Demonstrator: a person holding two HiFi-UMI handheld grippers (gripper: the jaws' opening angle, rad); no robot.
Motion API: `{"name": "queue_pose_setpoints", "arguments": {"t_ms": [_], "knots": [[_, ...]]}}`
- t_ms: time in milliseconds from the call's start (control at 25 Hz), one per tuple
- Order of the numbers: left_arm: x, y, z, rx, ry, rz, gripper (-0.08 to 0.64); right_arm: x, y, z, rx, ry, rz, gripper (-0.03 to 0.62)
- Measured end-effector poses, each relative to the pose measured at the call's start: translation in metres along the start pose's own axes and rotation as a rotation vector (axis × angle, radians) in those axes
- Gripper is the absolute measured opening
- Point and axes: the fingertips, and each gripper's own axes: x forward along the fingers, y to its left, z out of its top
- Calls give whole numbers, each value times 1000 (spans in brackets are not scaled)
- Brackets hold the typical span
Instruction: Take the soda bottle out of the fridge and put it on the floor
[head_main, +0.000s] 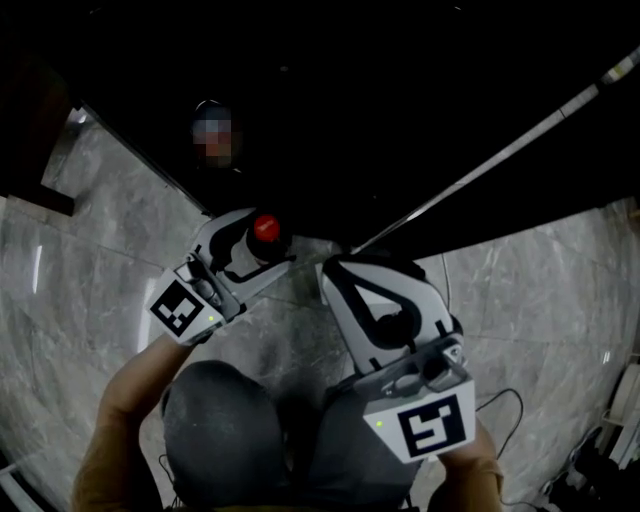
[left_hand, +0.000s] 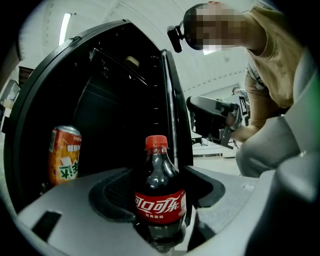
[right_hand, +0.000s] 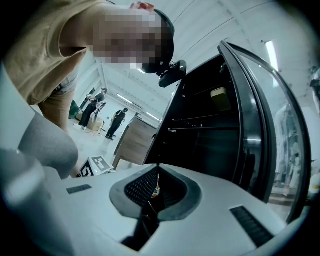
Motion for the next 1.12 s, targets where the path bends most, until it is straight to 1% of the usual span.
{"name": "queue_pose_setpoints", "arguments": {"t_ms": [120, 320, 400, 520, 680, 840, 1120], "knots": [[-1, -9, -26, 4, 28, -13, 304, -1, 2, -8, 12, 27, 6, 2], [-2, -14, -77, -96, 75, 3, 304, 0, 1, -5, 28, 26, -1, 3], [-4, -13, -98, -112, 104, 16, 304, 1, 1, -5, 29, 23, -3, 3], [-7, -13, -123, -112, 135, 28, 304, 1, 3, -8, 33, 33, 5, 3], [-11, -15, -146, -122, 168, 37, 304, 2, 8, -11, 33, 46, 15, 3], [-12, -19, -168, -117, 211, 31, 304, 3, 10, -11, 30, 52, 20, 2], [-14, -18, -197, -129, 269, 40, 304, 7, 14, -16, 29, 77, 26, 3]]}}
